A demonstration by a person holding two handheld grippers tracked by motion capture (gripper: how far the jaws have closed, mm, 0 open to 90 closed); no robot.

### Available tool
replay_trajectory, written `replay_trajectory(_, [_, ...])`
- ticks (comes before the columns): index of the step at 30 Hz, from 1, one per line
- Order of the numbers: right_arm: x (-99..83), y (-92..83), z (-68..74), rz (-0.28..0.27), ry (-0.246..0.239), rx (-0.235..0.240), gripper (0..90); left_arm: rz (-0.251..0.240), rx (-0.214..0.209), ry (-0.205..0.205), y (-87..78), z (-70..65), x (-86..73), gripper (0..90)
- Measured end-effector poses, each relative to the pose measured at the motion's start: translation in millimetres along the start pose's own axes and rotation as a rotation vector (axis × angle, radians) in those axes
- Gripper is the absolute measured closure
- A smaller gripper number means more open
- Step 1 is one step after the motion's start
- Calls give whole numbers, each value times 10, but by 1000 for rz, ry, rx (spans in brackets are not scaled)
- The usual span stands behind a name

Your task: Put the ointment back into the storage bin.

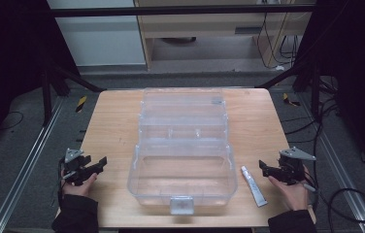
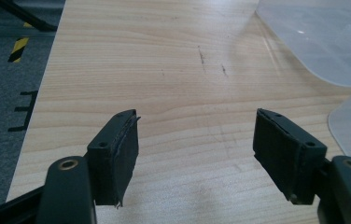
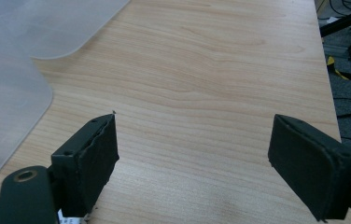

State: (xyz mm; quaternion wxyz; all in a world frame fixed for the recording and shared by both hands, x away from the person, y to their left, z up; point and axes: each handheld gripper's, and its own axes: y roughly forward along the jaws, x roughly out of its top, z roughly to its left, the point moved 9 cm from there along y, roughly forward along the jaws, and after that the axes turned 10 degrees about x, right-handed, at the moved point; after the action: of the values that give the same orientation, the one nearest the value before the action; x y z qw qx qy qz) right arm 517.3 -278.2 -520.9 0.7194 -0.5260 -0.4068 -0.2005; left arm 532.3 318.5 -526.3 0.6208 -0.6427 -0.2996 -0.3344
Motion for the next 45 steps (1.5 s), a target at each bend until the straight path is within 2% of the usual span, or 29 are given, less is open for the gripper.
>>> replay_trajectory(1, [25, -18, 31, 7, -19, -4, 161, 6, -1, 8, 8, -9, -7, 307])
replay_trajectory(5, [56, -48, 99, 27, -44, 0, 170, 6, 0, 14, 7, -19, -11, 304])
replay_trajectory(8, [97, -86, 171, 58, -57, 11, 182, 7, 3, 21, 8, -18, -16, 304])
replay_trajectory(11, [169, -147, 240, 106, -94, 8, 202, 17, 1, 28, 22, -31, -30, 302])
replay_trajectory(16, [256, -186, 336, 126, -104, 52, 258, 21, 5, 40, 38, -39, -40, 301])
replay_trajectory(18, [305, -189, 395, 161, -108, 73, 256, 19, 0, 40, 40, -43, -36, 303])
replay_trajectory(22, [352, -199, 448, 186, -118, 85, 269, 20, 0, 46, 42, -47, -41, 303])
replay_trajectory(24, [386, -208, 501, 220, -128, 97, 282, 20, -1, 46, 42, -51, -40, 304])
replay_trajectory(25, [386, -208, 501, 220, -128, 97, 282, 20, -1, 49, 42, -51, -40, 304])
replay_trajectory(26, [399, -213, 536, 244, -120, 111, 294, 23, 0, 51, 44, -55, -44, 304])
replay_trajectory(40, [360, -160, 629, 374, -112, 141, 310, 33, -1, 65, 54, -63, -58, 307])
replay_trajectory(44, [328, -131, 649, 399, -120, 145, 344, 35, -2, 67, 59, -68, -61, 307])
replay_trajectory(45, [305, -112, 665, 420, -120, 145, 358, 36, -2, 68, 58, -69, -62, 307])
